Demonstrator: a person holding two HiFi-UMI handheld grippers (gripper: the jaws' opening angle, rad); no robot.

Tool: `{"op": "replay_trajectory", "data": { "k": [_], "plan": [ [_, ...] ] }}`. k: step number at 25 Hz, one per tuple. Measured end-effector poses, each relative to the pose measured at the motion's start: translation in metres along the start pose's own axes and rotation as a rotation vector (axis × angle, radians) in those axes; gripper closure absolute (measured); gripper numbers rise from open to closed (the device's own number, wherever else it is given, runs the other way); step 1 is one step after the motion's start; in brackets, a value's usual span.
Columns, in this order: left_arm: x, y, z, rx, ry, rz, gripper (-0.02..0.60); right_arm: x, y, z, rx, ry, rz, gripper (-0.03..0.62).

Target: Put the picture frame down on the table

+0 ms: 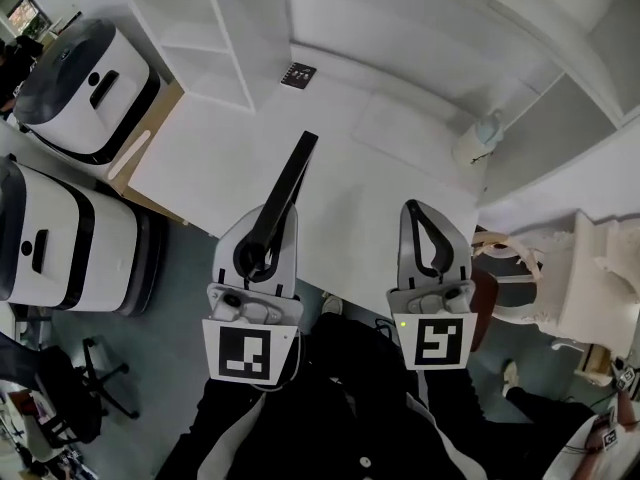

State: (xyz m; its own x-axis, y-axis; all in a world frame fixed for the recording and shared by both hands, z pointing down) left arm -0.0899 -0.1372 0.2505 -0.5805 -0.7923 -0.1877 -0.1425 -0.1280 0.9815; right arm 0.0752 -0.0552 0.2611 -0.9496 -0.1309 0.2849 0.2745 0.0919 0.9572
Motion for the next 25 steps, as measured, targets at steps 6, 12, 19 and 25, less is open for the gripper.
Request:
{"op": "replay_trajectory", "data": {
  "k": [6,12,19,25],
  "plan": [
    [-0.020,-0.005,-0.031,-0.009,0.077,-0.016,0.568,-0.025,0.010,0.000,0.021,0.049,-0.013,0.592],
    [-0.035,-0.007,-0.053,-0.014,0.130,0.003,0.568,-0.043,0.020,0.006,0.044,0.083,-0.021,0.592],
    [-0.050,-0.012,-0.067,-0.017,0.189,-0.011,0.568,-0.055,0.026,0.013,0.060,0.124,-0.038,0.592],
    [-0.059,-0.010,-0.079,0.004,0.260,-0.023,0.568,-0.063,0.027,0.016,0.067,0.169,-0.076,0.592]
  ]
}}
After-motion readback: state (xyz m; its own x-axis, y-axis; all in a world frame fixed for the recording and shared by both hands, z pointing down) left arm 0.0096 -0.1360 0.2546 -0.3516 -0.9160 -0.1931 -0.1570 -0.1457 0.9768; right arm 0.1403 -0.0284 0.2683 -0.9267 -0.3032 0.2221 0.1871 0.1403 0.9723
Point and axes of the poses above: the fingertips, and each gripper's own axes: z backward along the fingers, x to its left, y out of its underside, the point moved 6 cm from there along z, backward along the fingers, and after that the axes turned 7 degrees about x, right-handed, at the moved point
